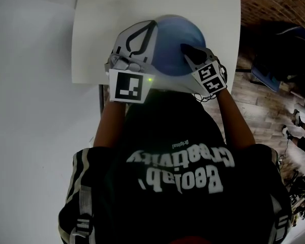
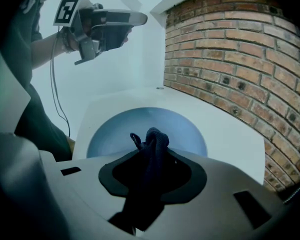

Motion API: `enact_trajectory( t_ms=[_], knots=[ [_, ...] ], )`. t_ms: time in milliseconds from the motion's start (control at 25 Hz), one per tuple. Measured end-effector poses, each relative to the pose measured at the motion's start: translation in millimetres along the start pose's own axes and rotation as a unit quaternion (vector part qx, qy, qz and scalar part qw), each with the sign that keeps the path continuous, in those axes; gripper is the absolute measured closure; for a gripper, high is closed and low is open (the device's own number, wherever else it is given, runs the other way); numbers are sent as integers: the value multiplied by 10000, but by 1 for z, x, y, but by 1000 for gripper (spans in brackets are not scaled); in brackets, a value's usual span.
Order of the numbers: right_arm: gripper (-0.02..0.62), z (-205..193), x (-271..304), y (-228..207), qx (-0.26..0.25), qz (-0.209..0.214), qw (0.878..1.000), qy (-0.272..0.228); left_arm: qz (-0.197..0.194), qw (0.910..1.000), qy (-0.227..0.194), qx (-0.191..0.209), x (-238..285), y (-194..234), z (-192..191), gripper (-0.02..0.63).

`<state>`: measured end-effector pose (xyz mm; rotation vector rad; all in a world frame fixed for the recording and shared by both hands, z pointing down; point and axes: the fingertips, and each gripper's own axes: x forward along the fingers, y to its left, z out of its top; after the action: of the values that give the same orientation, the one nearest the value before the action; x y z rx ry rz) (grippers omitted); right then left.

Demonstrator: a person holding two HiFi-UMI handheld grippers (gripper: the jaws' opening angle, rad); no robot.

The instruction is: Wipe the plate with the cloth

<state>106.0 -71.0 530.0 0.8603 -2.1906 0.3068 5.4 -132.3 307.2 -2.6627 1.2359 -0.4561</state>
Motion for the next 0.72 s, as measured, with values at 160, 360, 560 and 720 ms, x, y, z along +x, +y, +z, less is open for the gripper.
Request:
enact_trajectory(
  t_ms=[160, 360, 560, 720],
  knots=[
    [492, 4, 4, -20, 94, -134, 9999, 19, 27, 10000, 53, 12, 3, 3, -3, 603],
    [492, 12, 15, -42, 238, -254, 9994, 45, 76, 9999, 135, -41, 10, 10, -7, 603],
    [492, 21, 28, -54, 214, -278, 9993, 86, 111, 9998, 168, -33, 13, 18, -11, 603],
    [492, 29, 38, -62, 162, -262, 9995, 107, 130, 9997, 216, -67, 15, 24, -16, 603]
  ],
)
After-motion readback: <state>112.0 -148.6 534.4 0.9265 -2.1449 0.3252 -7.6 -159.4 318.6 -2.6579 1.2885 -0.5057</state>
